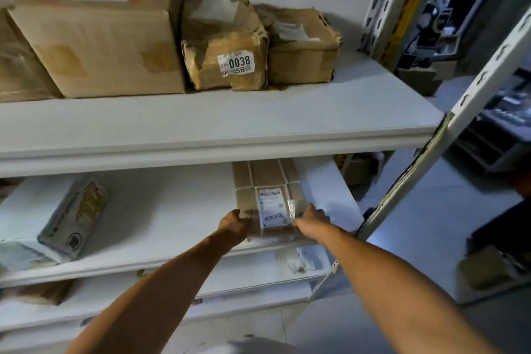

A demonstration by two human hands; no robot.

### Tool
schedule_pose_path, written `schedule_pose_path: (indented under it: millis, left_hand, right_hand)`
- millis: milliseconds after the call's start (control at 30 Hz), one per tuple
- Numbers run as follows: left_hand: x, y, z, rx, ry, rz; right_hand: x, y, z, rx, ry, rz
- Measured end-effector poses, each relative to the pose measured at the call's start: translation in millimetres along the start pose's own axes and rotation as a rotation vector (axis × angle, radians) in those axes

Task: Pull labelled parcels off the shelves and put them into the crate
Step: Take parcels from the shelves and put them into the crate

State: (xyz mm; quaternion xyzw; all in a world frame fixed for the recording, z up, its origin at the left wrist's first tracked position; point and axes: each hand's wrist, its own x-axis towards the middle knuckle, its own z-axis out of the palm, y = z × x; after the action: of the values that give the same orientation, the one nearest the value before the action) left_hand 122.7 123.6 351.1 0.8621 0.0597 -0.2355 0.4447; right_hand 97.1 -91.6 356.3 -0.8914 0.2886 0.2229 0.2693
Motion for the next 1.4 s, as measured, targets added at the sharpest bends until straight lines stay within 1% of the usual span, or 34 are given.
schedule_pose_path:
  millis: [100,200,300,367,467,567,633,700,800,867,933,1000,1067,1133,1200,1233,1333,1400]
  left_hand:
    - [8,-1,-4,0.021,-0.002,-0.021]
    - [21,0,-11,0.021,-0.016,-0.084]
    - [27,2,-18,0.158,-0.06,-0.117]
    - [30,2,-23,0.21,-0.078,-0.112]
    - [30,-2,-32,0.237,-0.108,-0.149]
    - [30,-12,-39,0.328,-0.181,-0.192]
    - [29,-25,-39,0.391,-0.228,-0.201]
    - [24,-39,-36,0.437,-0.238,-0.178]
    - [14,-52,-32,0.482,-0.18,-0.074]
    - [10,-57,-30,0.376,-0.169,-0.04]
    - [3,-61,-25,0.26,-0.137,-0.004]
    - [-12,-67,-17,0.214,-0.099,0.062]
    - [-33,-76,-9,0.168,-0.097,0.132]
    - [-56,-86,0,0.09,-0.145,0.171]
    - [-79,-97,9,0.043,-0.183,0.212]
    - [-90,-102,13,0.04,-0.197,0.245]
    - [-114,-116,30,0.06,-0.294,0.314]
    - [-130,-120,44,0.098,-0.372,0.37]
  right_hand:
    - [3,0,0,0.028,0.016,0.073]
    - [3,2,4,0.094,-0.012,0.098]
    - [-2,5,4,0.248,-0.099,0.098]
    - [-6,9,4,0.299,-0.125,0.082]
    - [-14,20,9,0.287,-0.132,0.081]
    - [-20,38,23,0.264,-0.222,0.033]
    - [-24,54,40,0.378,-0.307,0.049]
    - [-34,68,53,0.465,-0.349,0.087]
    - [-54,82,76,0.813,-0.438,0.127]
    - [-69,87,90,0.978,-0.487,0.129]
    - [-81,91,104,1.095,-0.491,0.128]
    - [-99,93,111,1.219,-0.495,0.11]
    - [-119,99,115,1.197,-0.474,0.027]
    - [-142,111,123,1.143,-0.424,-0.027]
    - [-166,127,139,1.19,-0.366,-0.013]
    - [-181,132,148,1.27,-0.313,0.019]
    - [-217,145,174,1.598,0.005,0.2]
    - [-238,158,189,1.724,0.209,0.326]
